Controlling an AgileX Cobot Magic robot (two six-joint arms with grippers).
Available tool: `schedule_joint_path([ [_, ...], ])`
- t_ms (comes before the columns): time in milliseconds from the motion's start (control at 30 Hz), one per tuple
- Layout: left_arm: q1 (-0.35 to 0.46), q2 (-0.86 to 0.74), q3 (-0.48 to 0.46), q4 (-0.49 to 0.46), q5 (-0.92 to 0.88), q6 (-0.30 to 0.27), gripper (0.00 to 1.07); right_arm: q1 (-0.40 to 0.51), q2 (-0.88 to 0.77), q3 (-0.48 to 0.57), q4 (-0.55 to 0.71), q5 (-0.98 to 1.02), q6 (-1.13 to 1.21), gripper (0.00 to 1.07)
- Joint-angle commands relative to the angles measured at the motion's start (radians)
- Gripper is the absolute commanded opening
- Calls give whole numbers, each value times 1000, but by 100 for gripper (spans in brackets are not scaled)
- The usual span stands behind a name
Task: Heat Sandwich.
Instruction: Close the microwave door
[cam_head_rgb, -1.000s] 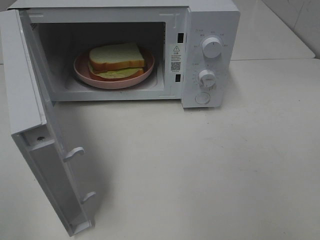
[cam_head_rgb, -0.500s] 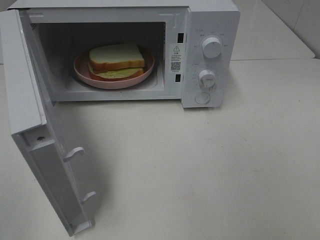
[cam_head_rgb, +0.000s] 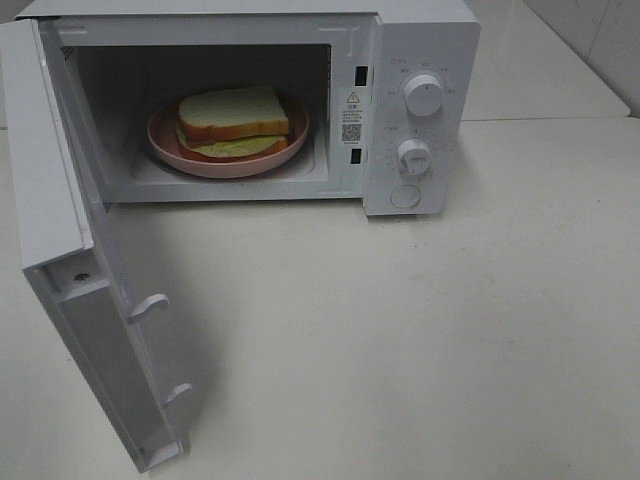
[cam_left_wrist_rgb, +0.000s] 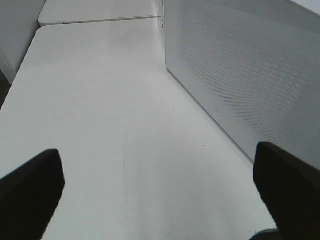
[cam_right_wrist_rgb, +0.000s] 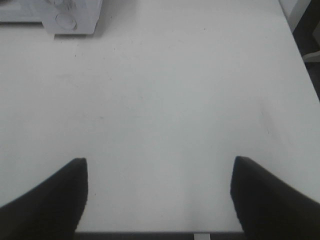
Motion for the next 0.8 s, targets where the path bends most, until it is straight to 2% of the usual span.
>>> schedule_joint_path([
  [33, -5, -26, 3, -7, -4, -3, 98, -26, -41, 25, 7, -37, -4, 76],
  [200, -5, -26, 3, -7, -4, -3, 98, -68, -124, 21, 9, -37, -12, 76],
  [800, -5, -21, 3, -7, -4, -3, 98, -76, -125, 22, 19, -38, -25, 76],
])
